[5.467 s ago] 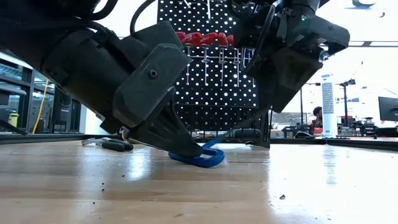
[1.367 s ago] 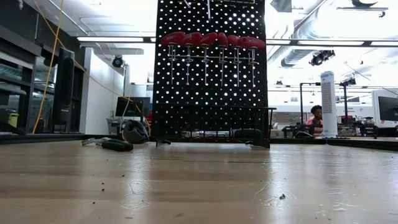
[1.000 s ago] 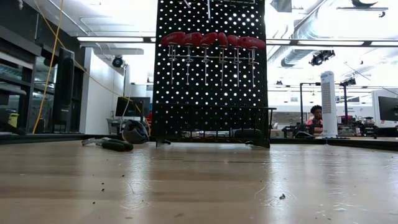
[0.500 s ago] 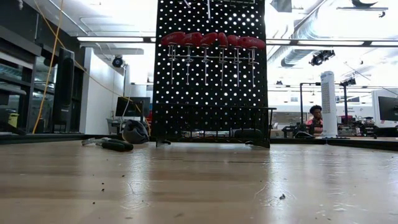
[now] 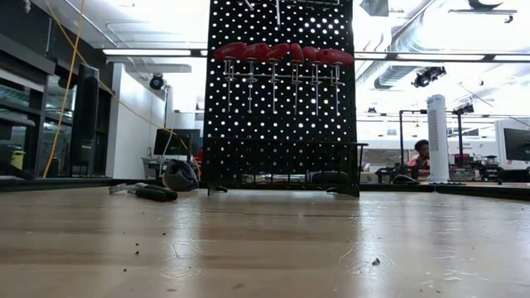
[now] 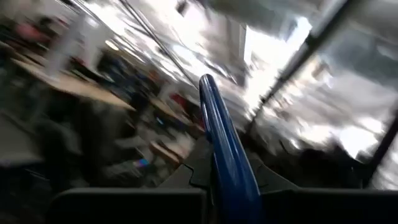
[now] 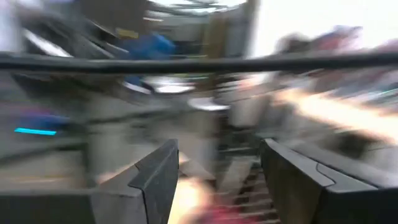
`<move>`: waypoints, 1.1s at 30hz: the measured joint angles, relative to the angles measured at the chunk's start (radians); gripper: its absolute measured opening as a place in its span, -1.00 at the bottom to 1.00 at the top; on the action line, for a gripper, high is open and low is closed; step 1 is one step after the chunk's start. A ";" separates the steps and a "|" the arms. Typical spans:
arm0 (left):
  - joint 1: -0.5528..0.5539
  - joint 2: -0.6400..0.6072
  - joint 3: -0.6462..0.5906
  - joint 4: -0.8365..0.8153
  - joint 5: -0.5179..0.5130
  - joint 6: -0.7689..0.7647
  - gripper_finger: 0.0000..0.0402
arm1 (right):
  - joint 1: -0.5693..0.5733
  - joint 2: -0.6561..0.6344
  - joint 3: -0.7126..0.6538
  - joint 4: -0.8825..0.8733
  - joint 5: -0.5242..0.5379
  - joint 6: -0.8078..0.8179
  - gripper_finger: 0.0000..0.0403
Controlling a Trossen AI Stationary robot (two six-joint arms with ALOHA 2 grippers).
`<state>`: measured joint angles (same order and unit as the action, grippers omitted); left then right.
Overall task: Hang tools onto peg board
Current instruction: Hang the blue pick tool on the peg board
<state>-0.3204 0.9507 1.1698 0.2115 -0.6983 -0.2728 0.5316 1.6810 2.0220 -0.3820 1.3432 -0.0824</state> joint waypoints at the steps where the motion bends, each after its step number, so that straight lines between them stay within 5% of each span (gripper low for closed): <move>1: 0.004 0.019 0.002 -0.010 0.041 -0.008 -0.95 | 0.000 -0.020 0.000 -0.040 -0.088 0.099 0.07; 5: 0.029 0.130 0.082 -0.126 0.202 -0.020 -0.95 | -0.061 -0.074 0.000 -0.237 -0.501 0.455 0.06; 12: 0.054 0.317 0.329 -0.283 0.350 0.112 -0.95 | -0.126 -0.027 0.000 -0.285 -0.810 0.544 0.06; 21: 0.066 0.420 0.471 -0.390 0.395 0.163 -0.95 | -0.148 -0.002 0.000 -0.234 -0.705 0.466 0.06; 33: 0.085 0.425 0.471 -0.371 0.406 0.171 -0.95 | -0.206 -0.001 0.000 -0.183 -0.856 0.467 -0.09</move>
<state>-0.2354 1.3762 1.6405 -0.1594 -0.2928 -0.1017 0.3258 1.6798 2.0220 -0.5646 0.4867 0.3843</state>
